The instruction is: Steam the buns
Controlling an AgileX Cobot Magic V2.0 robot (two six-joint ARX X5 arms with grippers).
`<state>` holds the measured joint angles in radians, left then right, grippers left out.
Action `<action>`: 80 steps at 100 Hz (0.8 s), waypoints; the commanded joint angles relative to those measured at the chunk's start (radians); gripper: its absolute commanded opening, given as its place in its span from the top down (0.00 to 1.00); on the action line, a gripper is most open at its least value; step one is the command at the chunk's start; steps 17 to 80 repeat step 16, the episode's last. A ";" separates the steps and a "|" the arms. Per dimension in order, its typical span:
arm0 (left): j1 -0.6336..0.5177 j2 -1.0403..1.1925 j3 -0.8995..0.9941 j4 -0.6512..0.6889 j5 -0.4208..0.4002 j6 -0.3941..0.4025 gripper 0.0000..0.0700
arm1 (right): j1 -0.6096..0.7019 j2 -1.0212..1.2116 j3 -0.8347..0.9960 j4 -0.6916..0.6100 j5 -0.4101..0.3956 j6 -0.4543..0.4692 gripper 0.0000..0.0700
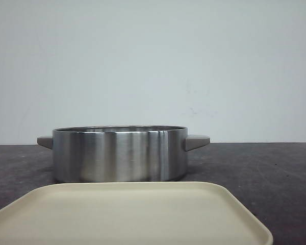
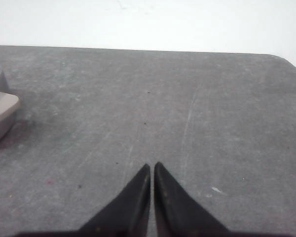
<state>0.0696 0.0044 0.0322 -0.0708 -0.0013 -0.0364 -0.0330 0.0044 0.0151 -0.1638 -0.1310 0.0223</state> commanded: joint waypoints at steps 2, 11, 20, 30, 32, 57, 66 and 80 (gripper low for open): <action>0.001 -0.001 -0.018 0.012 0.001 0.014 0.99 | 0.001 -0.001 -0.003 0.006 0.000 -0.008 0.99; 0.001 -0.001 -0.018 0.012 0.001 0.014 0.99 | 0.001 -0.001 -0.003 0.006 0.000 -0.008 0.99; 0.001 -0.001 -0.018 0.012 0.001 0.014 0.99 | 0.001 -0.001 -0.003 0.006 0.000 -0.008 0.99; 0.001 -0.001 -0.018 0.012 0.001 0.014 0.99 | 0.001 -0.001 -0.003 0.006 0.000 -0.008 0.99; 0.001 -0.001 -0.018 0.012 0.001 0.014 0.99 | 0.001 -0.001 -0.003 0.006 0.000 -0.008 0.99; 0.001 -0.001 -0.018 0.012 0.001 0.014 0.99 | 0.001 -0.001 -0.003 0.006 0.000 -0.008 0.99; 0.001 -0.001 -0.018 0.012 0.001 0.014 0.99 | 0.001 -0.001 -0.003 0.006 0.000 -0.008 0.99; 0.001 -0.001 -0.018 0.012 0.001 0.014 0.99 | 0.001 -0.001 -0.003 0.006 0.000 -0.008 0.99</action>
